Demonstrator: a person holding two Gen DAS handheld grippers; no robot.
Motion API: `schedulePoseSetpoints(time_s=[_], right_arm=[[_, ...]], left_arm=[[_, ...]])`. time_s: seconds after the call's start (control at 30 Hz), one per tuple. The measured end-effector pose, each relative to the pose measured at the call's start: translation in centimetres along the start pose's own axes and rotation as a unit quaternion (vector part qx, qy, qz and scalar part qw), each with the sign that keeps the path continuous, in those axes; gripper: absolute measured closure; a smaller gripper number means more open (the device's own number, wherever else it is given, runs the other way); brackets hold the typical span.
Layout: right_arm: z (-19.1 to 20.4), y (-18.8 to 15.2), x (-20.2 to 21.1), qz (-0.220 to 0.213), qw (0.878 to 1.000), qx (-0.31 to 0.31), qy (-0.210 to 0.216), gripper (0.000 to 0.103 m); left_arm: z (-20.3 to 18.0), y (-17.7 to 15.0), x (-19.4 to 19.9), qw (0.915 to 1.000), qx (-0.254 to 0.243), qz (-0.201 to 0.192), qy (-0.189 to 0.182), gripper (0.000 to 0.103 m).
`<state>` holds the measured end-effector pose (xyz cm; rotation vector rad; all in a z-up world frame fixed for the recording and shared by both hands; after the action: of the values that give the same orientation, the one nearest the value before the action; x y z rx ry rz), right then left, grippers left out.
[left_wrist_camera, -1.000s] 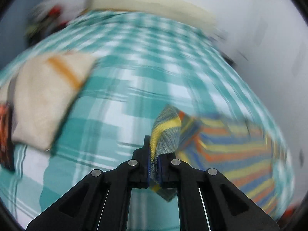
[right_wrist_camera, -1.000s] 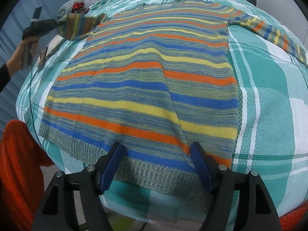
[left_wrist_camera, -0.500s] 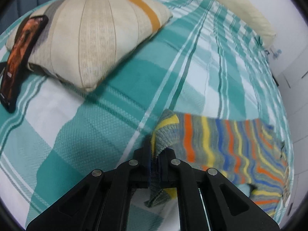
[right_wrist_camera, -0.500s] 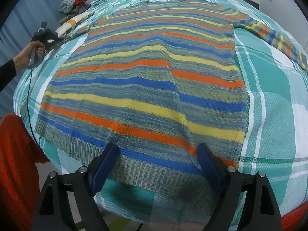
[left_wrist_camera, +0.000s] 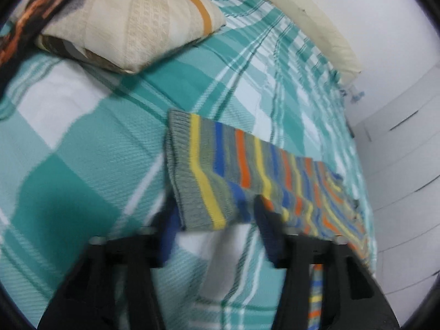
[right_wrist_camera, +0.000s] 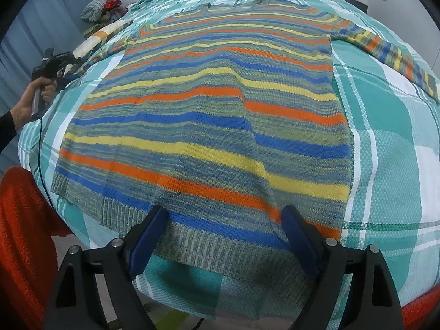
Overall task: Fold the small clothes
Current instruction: 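Grasp the sleeve with the left tool and fold it across the sweater back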
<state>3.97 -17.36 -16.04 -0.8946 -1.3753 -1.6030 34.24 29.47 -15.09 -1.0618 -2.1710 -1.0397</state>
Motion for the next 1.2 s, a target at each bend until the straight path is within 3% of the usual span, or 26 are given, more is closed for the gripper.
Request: schedulePoseSetpoints(time_s=[0.03, 0.23, 0.37, 0.47, 0.57, 0.63, 0.7, 0.77, 0.83, 0.93, 1.0, 1.07, 1.13, 1.2], right_arm=[[0.0, 0.0, 0.0, 0.000, 1.000, 0.002, -0.002, 0.017], [-0.1, 0.0, 0.1, -0.002, 1.000, 0.001, -0.002, 0.017], [-0.1, 0.0, -0.1, -0.002, 1.000, 0.003, -0.007, 0.017], [0.0, 0.1, -0.1, 0.000, 1.000, 0.006, -0.012, 0.017], [0.1, 0.1, -0.1, 0.000, 1.000, 0.006, -0.014, 0.017], [0.0, 0.0, 0.2, 0.003, 1.000, 0.004, -0.014, 0.017], [-0.3, 0.0, 0.9, 0.005, 1.000, -0.001, -0.010, 0.017], [-0.8, 0.2, 2.1, -0.004, 1.000, -0.015, -0.004, 0.017], [-1.4, 0.6, 3.8, -0.029, 0.999, -0.025, -0.008, 0.017], [-2.7, 2.0, 6.1, -0.070, 0.997, -0.024, -0.031, 0.017], [-3.1, 3.1, 6.5, -0.077, 0.996, -0.020, -0.037, 0.017], [-3.2, 4.3, 6.3, -0.069, 0.997, -0.015, -0.031, 0.017], [-3.3, 4.6, 6.0, -0.046, 0.999, -0.014, -0.021, 0.018], [-3.9, 3.9, 6.4, -0.040, 0.999, -0.035, -0.013, 0.018]], left_arm=[[-0.2, -0.1, -0.4, 0.9999, 0.005, 0.012, -0.007, 0.099], [-0.7, 0.9, 3.0, 0.9995, -0.016, 0.019, 0.021, 0.100], [0.6, 0.3, 1.9, 0.9948, -0.028, 0.060, 0.077, 0.100], [1.2, -0.1, 0.7, 0.9924, -0.015, 0.067, 0.103, 0.097], [1.1, -0.2, 0.6, 0.9915, -0.009, 0.060, 0.115, 0.086], [0.4, -0.7, 1.8, 0.9894, -0.025, 0.054, 0.132, 0.057], [-0.6, -1.5, 3.7, 0.9820, -0.060, 0.038, 0.175, 0.038], [-2.5, -3.1, 5.9, 0.9713, -0.112, 0.017, 0.209, 0.033], [-5.5, -6.0, 8.1, 0.9661, -0.162, 0.004, 0.201, 0.030], [-10.2, -10.6, 9.6, 0.9644, -0.217, 0.006, 0.151, 0.025], [-14.4, -14.9, 9.3, 0.9601, -0.260, 0.029, 0.098, 0.025], [-17.9, -20.1, 8.1, 0.9494, -0.298, 0.071, 0.067, 0.025], [-18.8, -23.7, 7.8, 0.9497, -0.295, 0.089, 0.056, 0.025], [-17.7, -26.1, 7.9, 0.9590, -0.259, 0.102, 0.053, 0.025]])
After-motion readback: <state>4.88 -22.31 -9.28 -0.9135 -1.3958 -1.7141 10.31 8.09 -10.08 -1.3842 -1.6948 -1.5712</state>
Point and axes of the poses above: each gripper's, at about its wrist camera, not at the fingertips, and x roughly against the way its jaws point, z to its left, y to its top, the point moved 4 cm from there along -x, roughly the way its jaws point, and after that the axes turned 4 degrees about -x, right-handed, at the moved point
